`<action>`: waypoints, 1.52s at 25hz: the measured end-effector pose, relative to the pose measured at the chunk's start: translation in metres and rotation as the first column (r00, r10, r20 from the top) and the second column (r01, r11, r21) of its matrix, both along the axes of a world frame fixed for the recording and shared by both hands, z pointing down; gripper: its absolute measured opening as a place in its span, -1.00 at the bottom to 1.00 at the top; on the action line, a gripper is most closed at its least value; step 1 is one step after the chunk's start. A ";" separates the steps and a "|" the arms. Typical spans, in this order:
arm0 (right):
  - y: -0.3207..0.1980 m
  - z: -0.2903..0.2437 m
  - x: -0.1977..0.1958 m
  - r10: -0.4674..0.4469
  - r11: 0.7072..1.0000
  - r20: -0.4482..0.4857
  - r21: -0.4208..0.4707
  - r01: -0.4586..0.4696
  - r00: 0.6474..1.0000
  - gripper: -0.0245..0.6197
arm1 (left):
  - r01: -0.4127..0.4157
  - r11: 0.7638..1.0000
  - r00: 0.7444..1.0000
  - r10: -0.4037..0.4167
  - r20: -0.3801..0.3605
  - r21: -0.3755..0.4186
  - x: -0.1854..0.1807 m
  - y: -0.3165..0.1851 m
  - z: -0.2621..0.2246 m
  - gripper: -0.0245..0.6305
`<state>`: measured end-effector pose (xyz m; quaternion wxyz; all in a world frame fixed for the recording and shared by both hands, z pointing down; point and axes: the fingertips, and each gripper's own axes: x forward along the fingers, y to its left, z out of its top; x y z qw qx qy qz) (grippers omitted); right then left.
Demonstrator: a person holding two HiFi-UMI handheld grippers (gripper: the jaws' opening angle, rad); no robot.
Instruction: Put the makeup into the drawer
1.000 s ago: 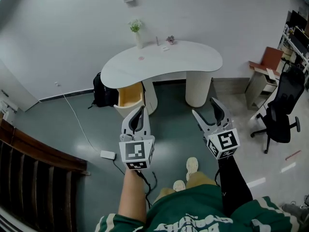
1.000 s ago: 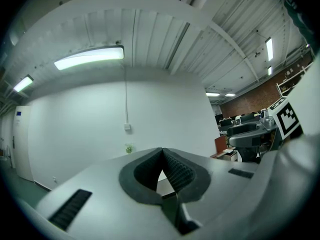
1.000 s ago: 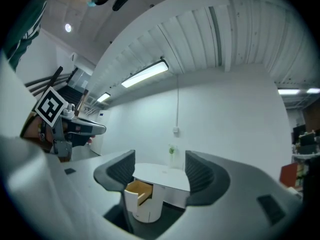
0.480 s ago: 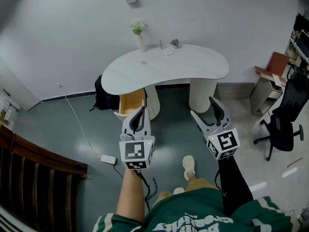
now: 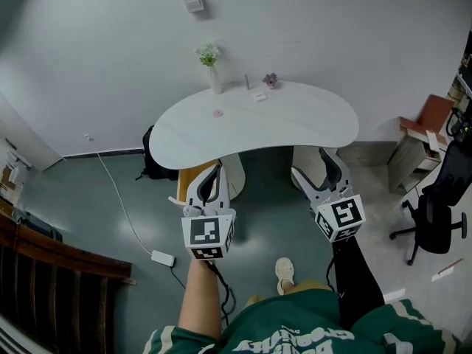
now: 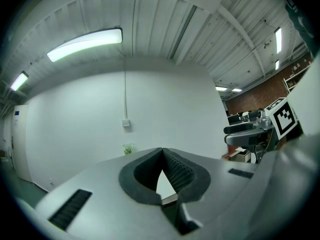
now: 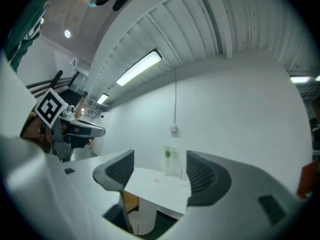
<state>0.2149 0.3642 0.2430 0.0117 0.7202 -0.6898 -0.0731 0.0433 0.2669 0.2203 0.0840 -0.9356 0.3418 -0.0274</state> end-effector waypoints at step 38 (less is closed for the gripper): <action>-0.375 0.052 0.153 -0.042 0.994 0.067 -0.097 0.049 0.997 0.12 | 0.032 0.997 0.999 -0.031 0.012 -0.067 0.155 -0.363 0.042 -0.93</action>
